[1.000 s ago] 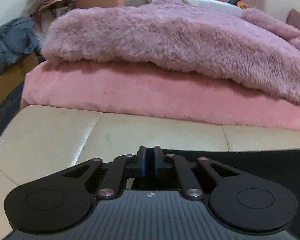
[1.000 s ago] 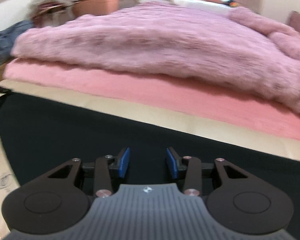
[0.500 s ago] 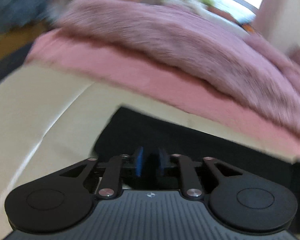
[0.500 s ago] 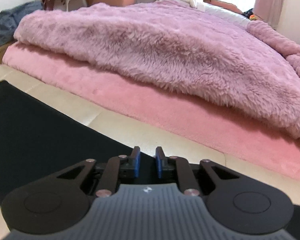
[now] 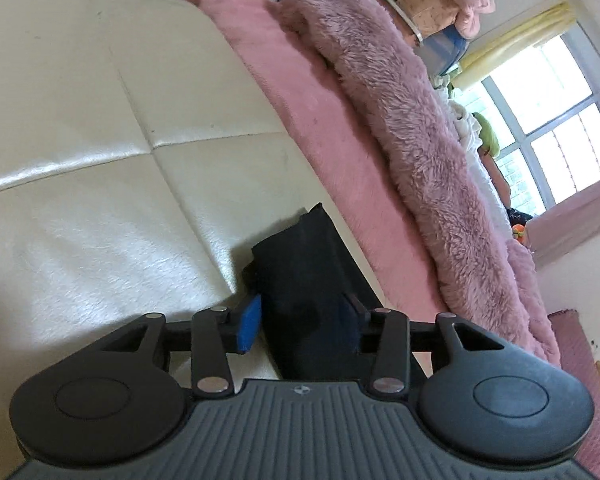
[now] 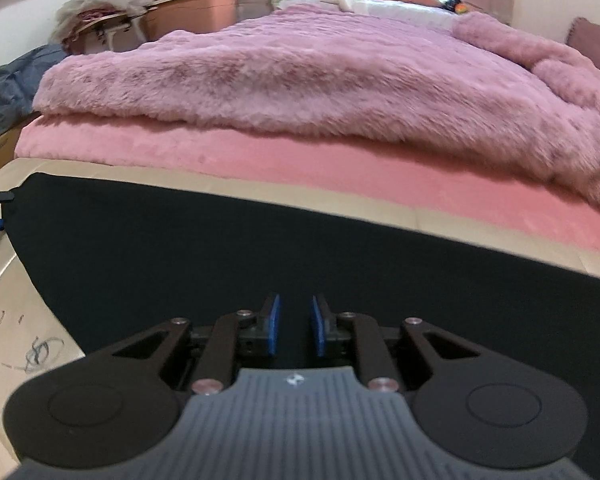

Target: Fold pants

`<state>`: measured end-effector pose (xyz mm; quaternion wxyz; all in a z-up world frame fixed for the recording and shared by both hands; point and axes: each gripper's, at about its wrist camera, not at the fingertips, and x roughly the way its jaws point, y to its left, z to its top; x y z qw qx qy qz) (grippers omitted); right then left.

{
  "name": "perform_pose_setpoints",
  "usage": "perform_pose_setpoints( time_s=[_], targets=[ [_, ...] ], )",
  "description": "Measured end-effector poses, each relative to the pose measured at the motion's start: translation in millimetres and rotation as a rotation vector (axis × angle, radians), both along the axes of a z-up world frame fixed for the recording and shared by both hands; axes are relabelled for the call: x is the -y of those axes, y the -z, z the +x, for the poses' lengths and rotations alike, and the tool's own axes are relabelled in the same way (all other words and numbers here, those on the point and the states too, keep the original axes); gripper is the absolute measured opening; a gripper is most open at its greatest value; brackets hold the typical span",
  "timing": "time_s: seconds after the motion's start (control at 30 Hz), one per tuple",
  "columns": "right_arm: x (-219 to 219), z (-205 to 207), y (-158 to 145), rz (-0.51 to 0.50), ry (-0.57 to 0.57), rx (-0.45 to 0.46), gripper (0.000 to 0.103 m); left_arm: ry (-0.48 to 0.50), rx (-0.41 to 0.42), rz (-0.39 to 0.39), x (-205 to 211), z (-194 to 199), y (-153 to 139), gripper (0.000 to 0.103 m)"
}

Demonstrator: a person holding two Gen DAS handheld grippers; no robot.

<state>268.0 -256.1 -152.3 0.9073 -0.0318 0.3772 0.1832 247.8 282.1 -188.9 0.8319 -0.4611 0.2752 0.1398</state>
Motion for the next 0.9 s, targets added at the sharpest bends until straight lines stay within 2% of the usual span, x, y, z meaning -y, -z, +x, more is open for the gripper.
perform_pose_setpoints(
  time_s=[0.07, 0.1, 0.17, 0.23, 0.37, 0.53, 0.6, 0.7, 0.8, 0.9],
  targets=[
    [7.9, -6.1, 1.6, -0.007, 0.018, -0.006, 0.013, -0.03, -0.039, 0.034, 3.0, 1.9, 0.5, 0.019],
    [12.6, -9.4, 1.9, -0.013, 0.029, -0.009, 0.013, -0.042, -0.066, 0.05, 3.2, 1.1, 0.1, 0.013],
    [22.6, -16.2, 1.9, -0.031, 0.049, -0.011, 0.013, -0.029, -0.071, 0.084, 6.7, 0.2, -4.8, 0.007],
    [32.8, -21.8, 2.4, -0.052, 0.068, -0.018, 0.013, -0.016, -0.111, 0.18, 14.9, 4.8, -16.1, 0.006],
    [47.2, -32.5, 1.9, -0.082, 0.083, -0.035, 0.013, -0.103, -0.157, 0.182, -8.0, -12.4, -22.3, 0.006],
    [45.0, -51.1, -0.6, -0.061, 0.049, -0.054, 0.013, -0.151, -0.202, 0.282, -46.3, -40.8, -46.3, 0.006],
    [37.3, -56.9, -1.9, -0.043, 0.026, -0.058, 0.013, -0.149, -0.174, 0.3, -52.9, -52.4, -61.8, 0.005],
    [25.6, -62.6, -5.7, -0.004, 0.003, -0.061, 0.013, -0.107, -0.098, 0.354, -36.9, -59.4, -91.3, 0.005],
    [19.0, -69.3, -13.3, 0.021, -0.012, -0.051, 0.013, -0.031, -0.026, 0.453, 1.8, -57.8, -119.4, 0.005],
    [17.3, -75.4, -22.0, 0.038, -0.024, -0.038, 0.013, 0.055, 0.035, 0.602, 55.8, -50.9, -146.7, 0.005]
  ],
)
